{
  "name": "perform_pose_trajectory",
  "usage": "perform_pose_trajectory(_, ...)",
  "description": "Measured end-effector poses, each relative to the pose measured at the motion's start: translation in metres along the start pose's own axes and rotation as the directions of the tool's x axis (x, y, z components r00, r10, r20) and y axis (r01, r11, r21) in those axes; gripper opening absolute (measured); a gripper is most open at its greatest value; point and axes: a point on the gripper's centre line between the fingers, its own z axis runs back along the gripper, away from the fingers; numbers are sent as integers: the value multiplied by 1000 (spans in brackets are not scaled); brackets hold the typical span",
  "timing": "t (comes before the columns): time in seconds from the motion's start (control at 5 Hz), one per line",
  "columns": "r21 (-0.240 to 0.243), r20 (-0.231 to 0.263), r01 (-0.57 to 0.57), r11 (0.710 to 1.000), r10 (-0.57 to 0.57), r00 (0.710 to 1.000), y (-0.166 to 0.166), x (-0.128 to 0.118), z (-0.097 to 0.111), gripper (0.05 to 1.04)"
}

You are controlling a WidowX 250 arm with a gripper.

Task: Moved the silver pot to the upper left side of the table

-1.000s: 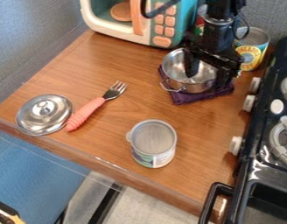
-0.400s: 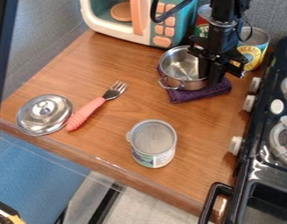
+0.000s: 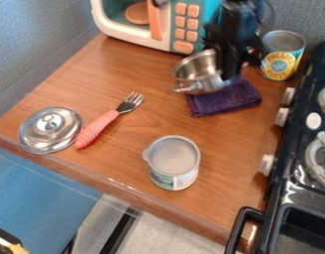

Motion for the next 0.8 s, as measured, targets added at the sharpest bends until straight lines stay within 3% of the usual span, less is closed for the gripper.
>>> perform_pose_trajectory(0.2, 31, -33, -61, 998, 62, 998, 31, -25, 4, 68)
perform_pose_trajectory(0.4, 31, -73, -94, 995, 96, 993, 59, -46, -5, 68)
perform_pose_trajectory(0.6, 30, -76, -167, 986, 169, 983, 91, -65, -9, 68)
perform_pose_trajectory(0.8, 46, -79, -180, 983, 184, 980, 103, -69, -9, 68)
